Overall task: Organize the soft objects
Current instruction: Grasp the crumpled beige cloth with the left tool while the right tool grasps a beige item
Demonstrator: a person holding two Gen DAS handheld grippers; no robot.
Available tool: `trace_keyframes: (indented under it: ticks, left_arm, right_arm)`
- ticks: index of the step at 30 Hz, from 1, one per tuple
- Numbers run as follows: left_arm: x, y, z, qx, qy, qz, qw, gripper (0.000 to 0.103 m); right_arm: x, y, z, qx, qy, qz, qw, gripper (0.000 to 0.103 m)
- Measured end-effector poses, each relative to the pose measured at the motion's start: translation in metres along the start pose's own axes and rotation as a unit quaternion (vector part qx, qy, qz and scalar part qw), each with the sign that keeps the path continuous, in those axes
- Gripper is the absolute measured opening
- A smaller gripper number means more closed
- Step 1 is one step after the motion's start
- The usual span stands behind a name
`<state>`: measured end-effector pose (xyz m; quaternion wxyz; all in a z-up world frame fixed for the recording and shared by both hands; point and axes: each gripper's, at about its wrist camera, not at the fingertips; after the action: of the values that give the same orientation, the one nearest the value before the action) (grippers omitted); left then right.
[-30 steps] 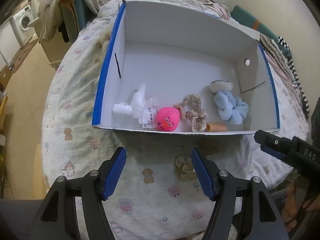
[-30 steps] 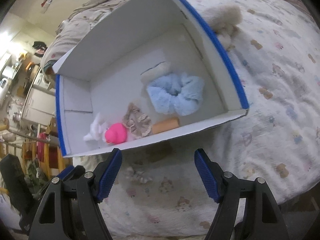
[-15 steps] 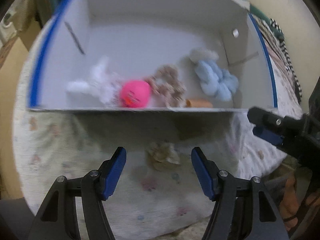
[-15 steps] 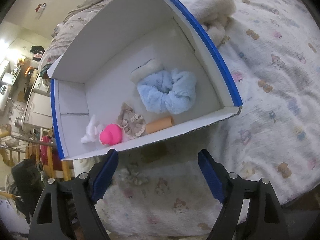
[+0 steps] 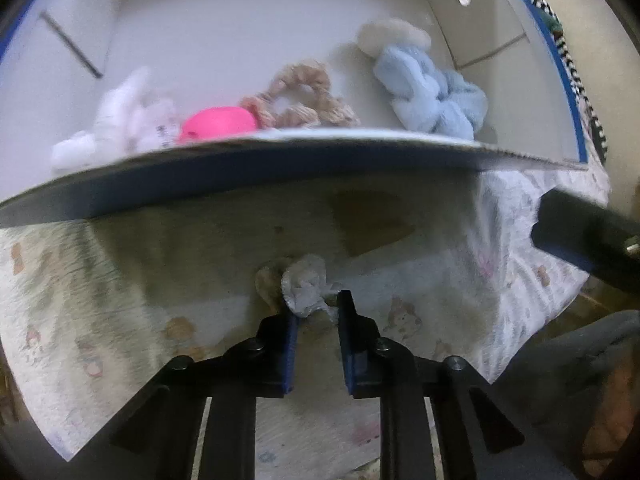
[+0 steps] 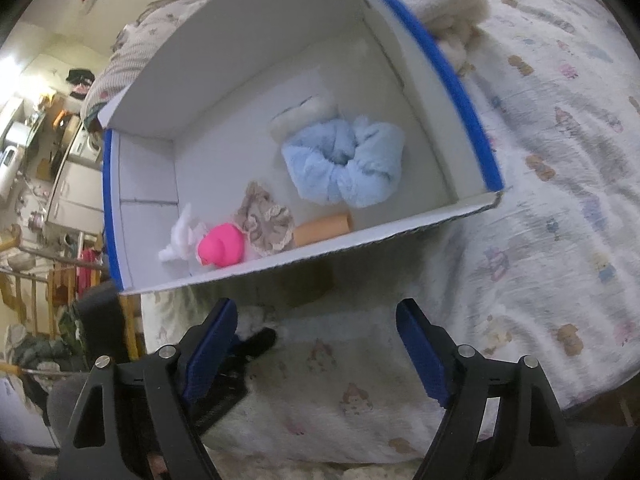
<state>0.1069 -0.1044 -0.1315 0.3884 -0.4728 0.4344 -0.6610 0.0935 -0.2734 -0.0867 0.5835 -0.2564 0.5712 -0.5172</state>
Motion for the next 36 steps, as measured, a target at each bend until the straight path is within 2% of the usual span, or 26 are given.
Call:
trace_keyframes:
  ticks: [5, 11, 19, 22, 25, 29, 36]
  left_arm:
    - [-0.016, -0.027, -0.004, 0.034, -0.013, 0.009, 0.9993, 0.015]
    - [-0.042, -0.058, -0.012, 0.072, -0.036, 0.022, 0.9965, 0.015]
    - [-0.075, -0.079, -0.026, 0.091, -0.064, 0.035, 0.9932, 0.015]
    - [-0.083, -0.085, -0.027, 0.102, -0.066, 0.046, 0.9916, 0.015]
    - [-0.091, -0.088, -0.029, 0.102, -0.073, 0.049, 0.9909, 0.015]
    - [-0.089, -0.085, -0.028, 0.103, -0.074, 0.052, 0.9905, 0.015]
    - [-0.077, -0.082, -0.025, 0.109, -0.065, 0.058, 0.9902, 0.015]
  right_arm:
    - [-0.009, 0.024, -0.003, -0.028, -0.028, -0.019, 0.999, 0.087]
    - [-0.029, 0.057, -0.003, -0.040, -0.074, -0.056, 0.995, 0.087]
    - [-0.062, 0.097, 0.001, -0.044, -0.135, -0.097, 0.985, 0.085]
    - [-0.071, 0.112, -0.002, -0.053, -0.159, -0.108, 0.980, 0.074]
    - [-0.075, 0.115, -0.005, -0.042, -0.183, -0.130, 0.974, 0.047]
    - [-0.073, 0.109, -0.006, -0.040, -0.185, -0.125, 0.974, 0.010]
    - [-0.058, 0.083, -0.004, -0.026, -0.171, -0.099, 0.980, 0.008]
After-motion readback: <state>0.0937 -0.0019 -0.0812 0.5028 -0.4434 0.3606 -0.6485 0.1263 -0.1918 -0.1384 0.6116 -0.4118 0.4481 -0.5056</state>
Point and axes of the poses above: each gripper's, at about its wrist camera, not at the fingertips, and y roughly the way its jaws point, x to its right, z to its top, and after that the axes turned 3 degrees about -z, right-handed
